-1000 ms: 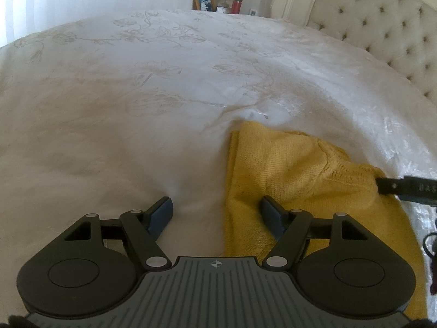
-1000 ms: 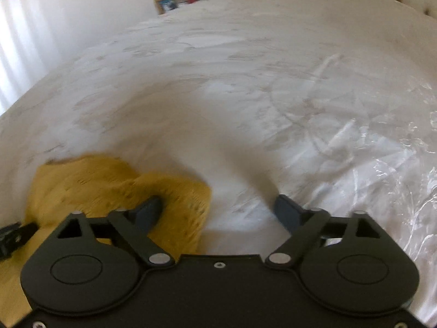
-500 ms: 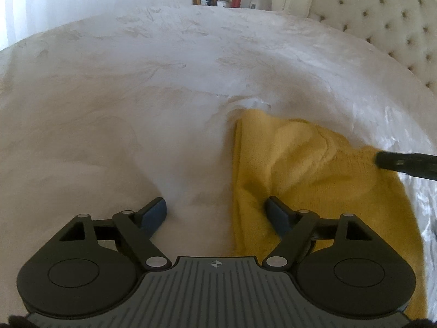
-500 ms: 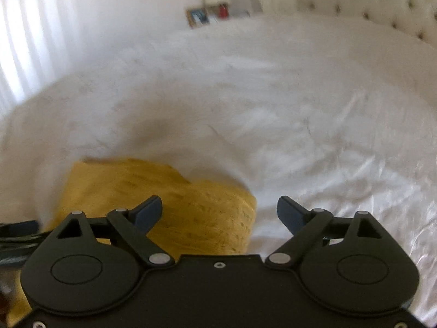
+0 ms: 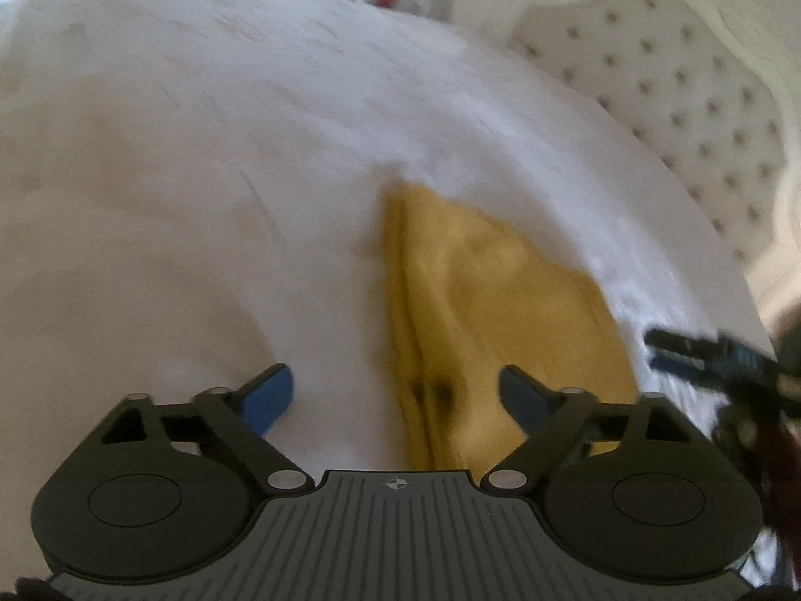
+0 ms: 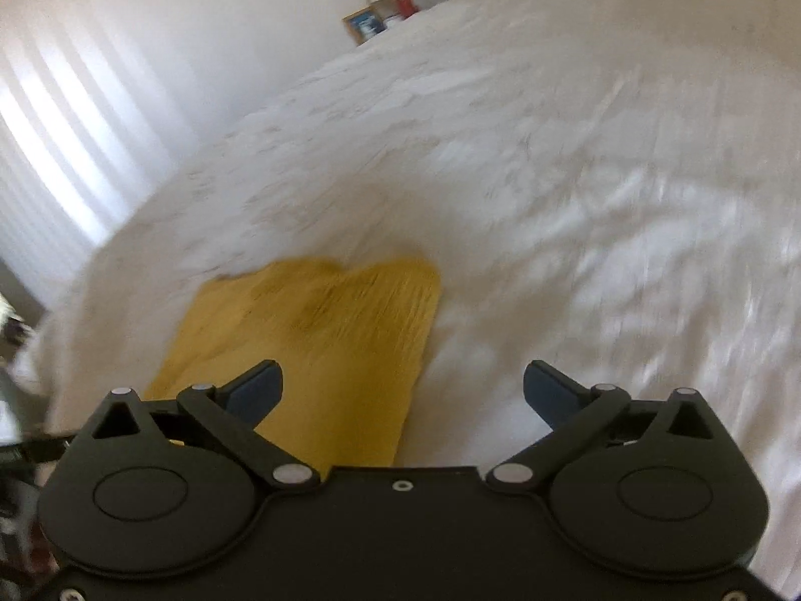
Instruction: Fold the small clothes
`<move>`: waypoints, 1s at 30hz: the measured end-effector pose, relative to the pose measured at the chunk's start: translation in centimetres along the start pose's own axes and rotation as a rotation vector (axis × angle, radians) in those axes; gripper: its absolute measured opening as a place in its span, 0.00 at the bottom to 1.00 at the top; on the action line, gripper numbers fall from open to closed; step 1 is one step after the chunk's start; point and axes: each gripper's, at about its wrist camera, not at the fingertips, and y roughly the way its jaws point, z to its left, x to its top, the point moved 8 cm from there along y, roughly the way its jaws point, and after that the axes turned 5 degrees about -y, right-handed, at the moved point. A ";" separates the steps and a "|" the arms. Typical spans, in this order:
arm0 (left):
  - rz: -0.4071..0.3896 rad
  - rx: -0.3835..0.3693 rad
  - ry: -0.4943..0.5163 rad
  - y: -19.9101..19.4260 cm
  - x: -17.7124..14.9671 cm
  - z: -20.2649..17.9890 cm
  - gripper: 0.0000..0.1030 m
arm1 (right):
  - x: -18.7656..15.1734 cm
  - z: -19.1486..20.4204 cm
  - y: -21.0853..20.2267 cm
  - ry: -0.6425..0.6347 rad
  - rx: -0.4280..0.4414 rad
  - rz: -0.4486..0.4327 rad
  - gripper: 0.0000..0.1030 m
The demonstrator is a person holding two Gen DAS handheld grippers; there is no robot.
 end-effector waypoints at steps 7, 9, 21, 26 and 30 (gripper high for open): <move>0.095 -0.088 0.052 1.7 -3.7 -3.2 0.93 | -2.0 0.9 1.2 0.108 0.172 0.041 1.00; 0.096 -0.075 0.077 3.1 -3.6 -3.7 0.94 | -1.8 1.1 2.1 0.127 0.190 0.033 1.00; 0.094 -0.174 0.096 7.9 -1.0 -6.0 0.99 | 1.5 2.9 8.6 0.125 0.362 0.032 1.00; 0.144 -0.267 0.093 6.3 -2.8 -5.9 0.98 | 1.0 2.7 7.7 0.139 0.391 0.037 0.99; 0.154 -0.243 0.023 6.1 -3.3 -5.4 0.20 | 0.4 3.3 7.1 0.117 0.333 0.024 0.61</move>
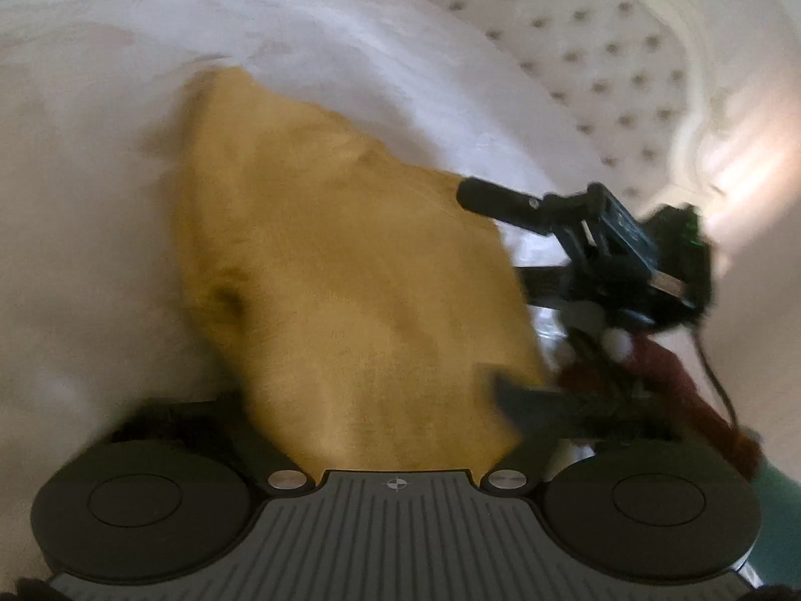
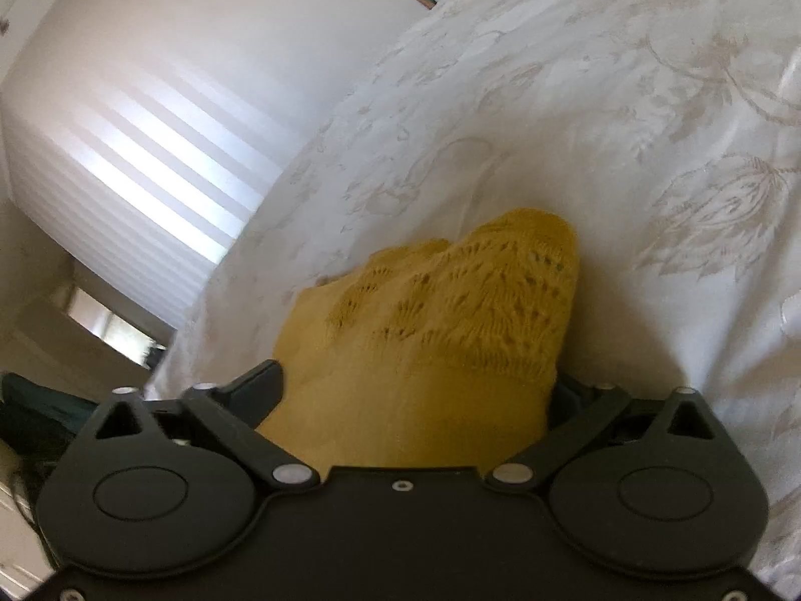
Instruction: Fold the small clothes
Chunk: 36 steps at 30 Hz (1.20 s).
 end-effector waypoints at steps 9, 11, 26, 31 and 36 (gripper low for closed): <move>-0.038 -0.023 0.010 -4.9 -0.8 -5.0 0.14 | 0.3 7.3 -5.1 -0.178 -0.193 -0.004 0.43; -0.038 -0.040 0.031 -6.9 -1.8 -6.6 0.14 | -0.3 8.9 -7.6 -0.193 -0.200 -0.009 0.42; 0.031 -0.054 0.128 -11.4 -16.9 -12.6 0.15 | -12.3 9.6 -18.7 -0.106 -0.257 0.014 0.42; 0.115 0.098 0.071 -7.9 -24.2 -7.5 0.18 | -16.2 2.2 -18.2 -0.053 -0.485 0.037 0.64; 0.061 0.150 0.120 -10.3 -23.1 -8.1 0.20 | -15.6 4.4 -20.0 -0.086 -0.486 -0.067 0.66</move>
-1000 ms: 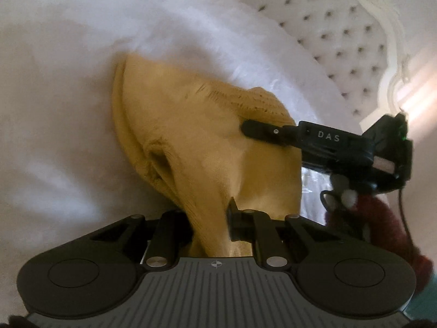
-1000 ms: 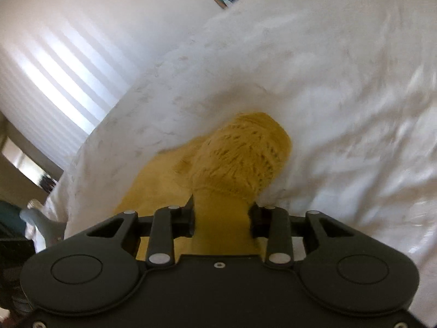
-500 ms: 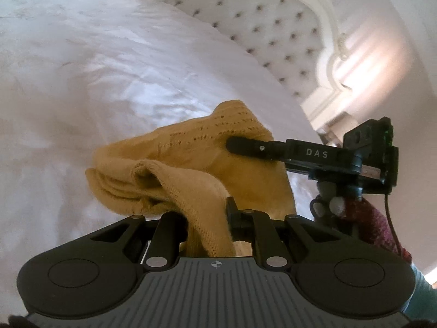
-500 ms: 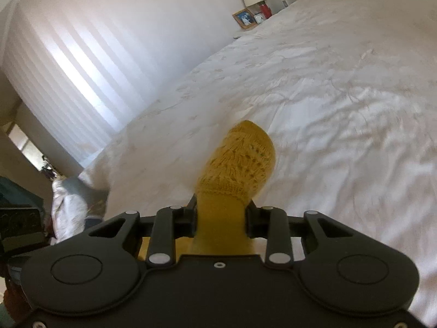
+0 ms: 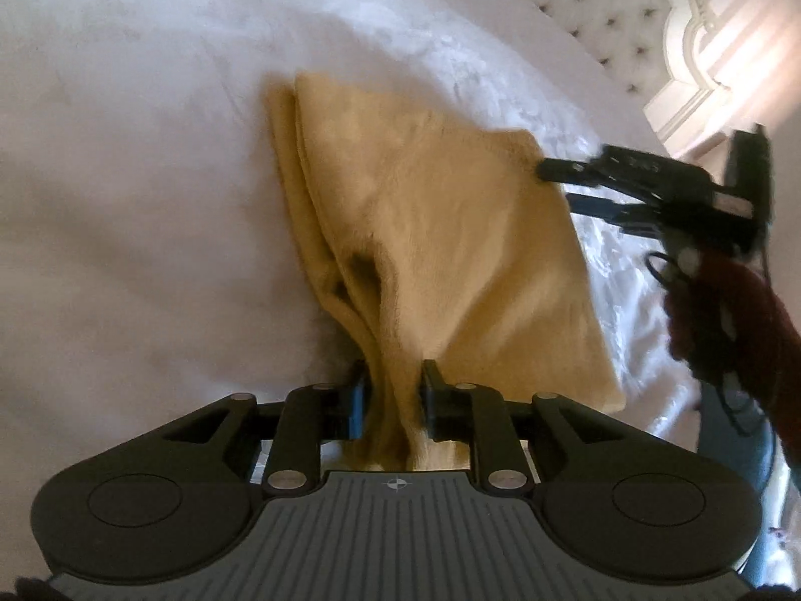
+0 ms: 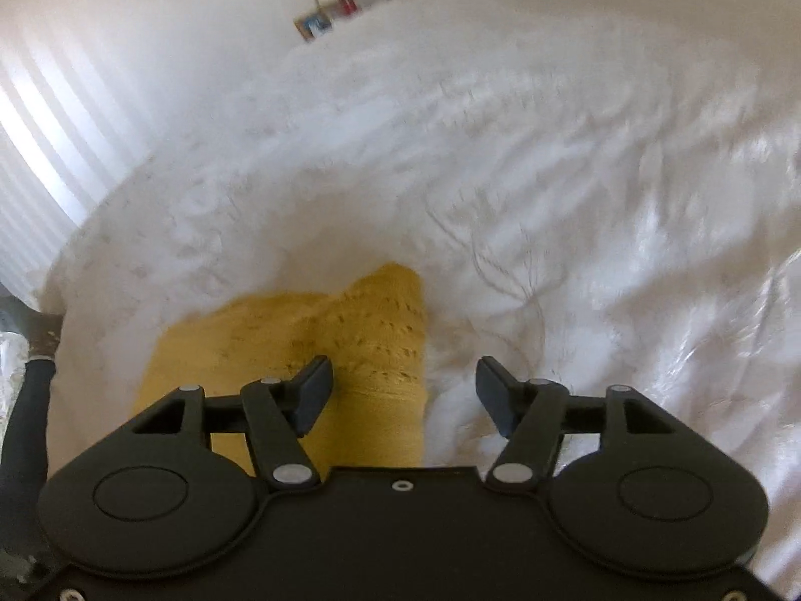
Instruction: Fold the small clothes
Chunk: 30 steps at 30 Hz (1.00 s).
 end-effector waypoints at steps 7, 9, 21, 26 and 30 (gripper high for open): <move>-0.200 0.077 0.182 -4.0 4.0 -2.3 0.31 | -2.3 1.8 -3.3 -0.090 0.009 -0.011 0.68; -0.228 0.106 0.200 -2.5 5.7 -3.0 0.32 | -3.0 2.0 -3.7 -0.109 -0.002 -0.006 0.68; -0.187 0.348 0.160 5.1 9.4 1.8 0.35 | 0.9 1.1 3.2 -0.141 -0.105 -0.002 0.68; -0.192 0.328 0.127 4.6 8.6 3.4 0.48 | 0.6 -1.7 5.5 -0.052 -0.094 0.033 0.79; -0.187 0.330 0.093 3.6 9.2 2.8 0.47 | 1.2 -0.4 3.5 -0.088 -0.098 0.003 0.79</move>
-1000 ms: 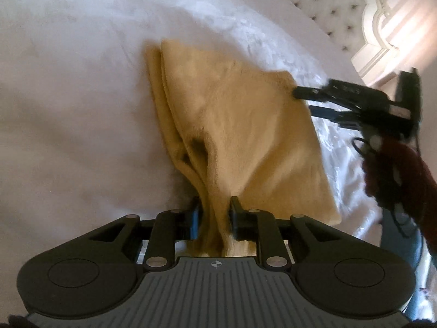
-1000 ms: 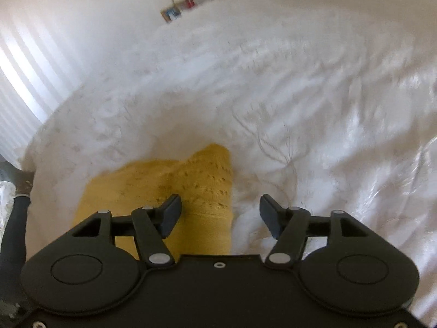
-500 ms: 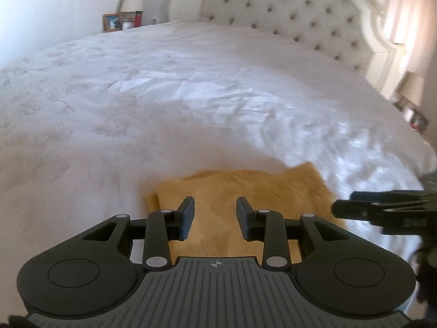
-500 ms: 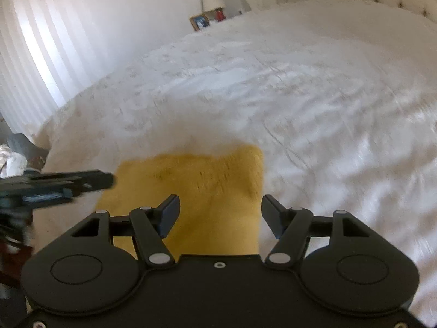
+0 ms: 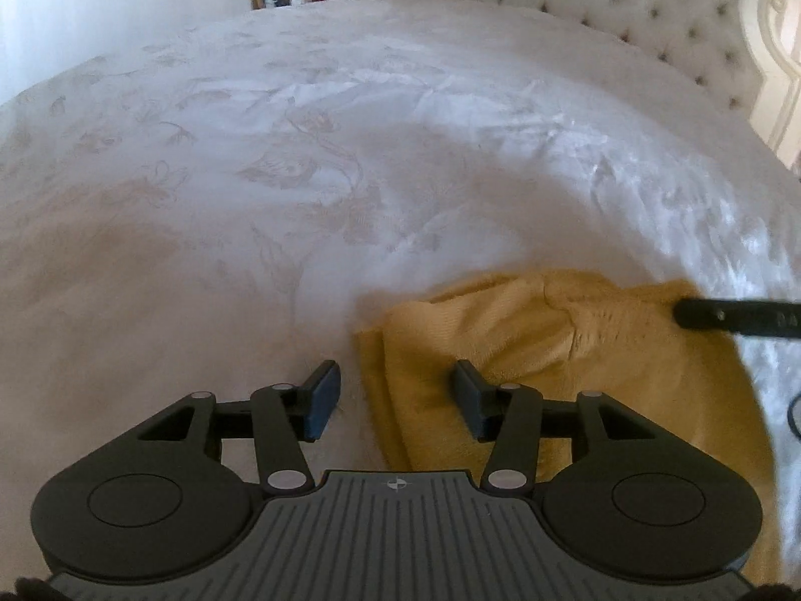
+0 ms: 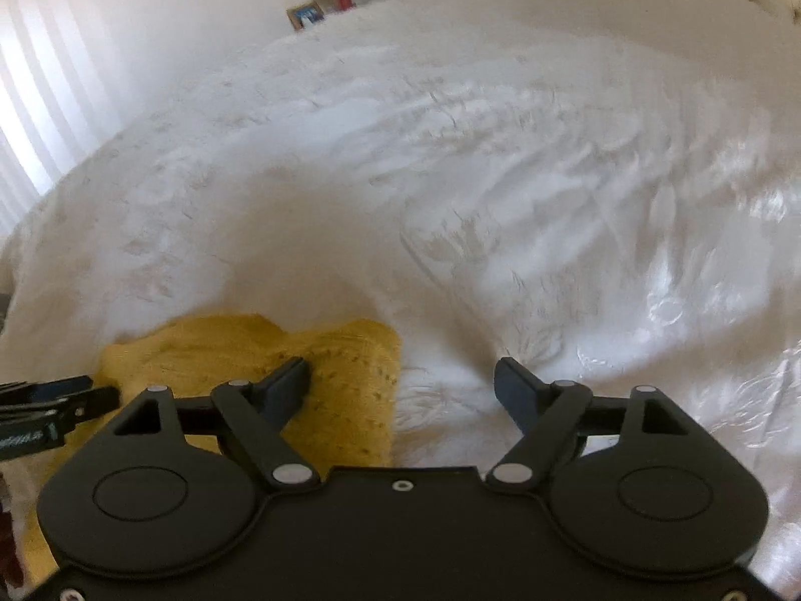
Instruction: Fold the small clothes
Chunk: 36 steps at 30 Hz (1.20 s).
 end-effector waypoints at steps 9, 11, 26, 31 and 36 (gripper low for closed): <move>-0.035 -0.055 0.035 -6.4 -3.0 -2.2 0.48 | -4.1 2.7 -6.8 -0.053 0.053 0.066 0.91; -0.014 -0.046 0.058 -6.6 -4.6 -2.2 0.48 | -6.1 2.8 -7.6 -0.040 0.064 0.115 0.91; 0.055 -0.029 0.005 -8.5 -7.4 -1.3 0.57 | -10.1 2.4 -12.0 -0.013 0.020 0.137 0.99; 0.039 -0.089 0.005 -10.1 -6.9 -3.7 0.91 | -8.6 4.2 -14.5 0.010 0.067 0.016 0.99; -0.016 -0.065 0.027 -11.4 -6.4 -5.3 1.00 | -7.8 4.4 -15.1 0.008 0.040 -0.022 0.99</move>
